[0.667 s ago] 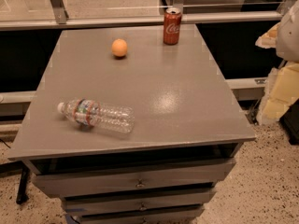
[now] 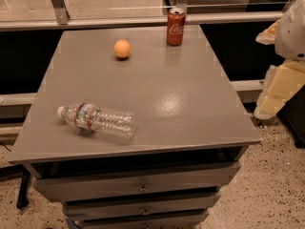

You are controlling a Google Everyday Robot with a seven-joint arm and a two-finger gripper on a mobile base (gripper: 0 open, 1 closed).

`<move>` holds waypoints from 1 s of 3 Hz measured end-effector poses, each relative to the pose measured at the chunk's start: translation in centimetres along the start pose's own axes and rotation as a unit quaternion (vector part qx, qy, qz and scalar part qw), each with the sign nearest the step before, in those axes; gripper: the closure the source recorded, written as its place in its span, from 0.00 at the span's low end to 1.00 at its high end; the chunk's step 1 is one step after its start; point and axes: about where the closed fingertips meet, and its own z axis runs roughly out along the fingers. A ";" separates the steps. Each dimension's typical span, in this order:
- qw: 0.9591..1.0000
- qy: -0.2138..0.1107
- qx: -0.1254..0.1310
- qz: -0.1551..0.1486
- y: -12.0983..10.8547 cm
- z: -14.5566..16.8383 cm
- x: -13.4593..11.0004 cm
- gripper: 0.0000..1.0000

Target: Move coke can near orange

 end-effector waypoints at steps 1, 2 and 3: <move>0.999 -0.032 0.030 -0.006 -3.3 2.0 -1.1 0.00; 0.993 -0.090 0.070 -0.005 -8.3 4.8 -3.1 0.00; 0.983 -0.147 0.105 0.008 -12.7 7.4 -5.6 0.00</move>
Offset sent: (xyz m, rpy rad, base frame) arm 0.1825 0.0247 -0.0187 0.2751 -0.3383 0.0348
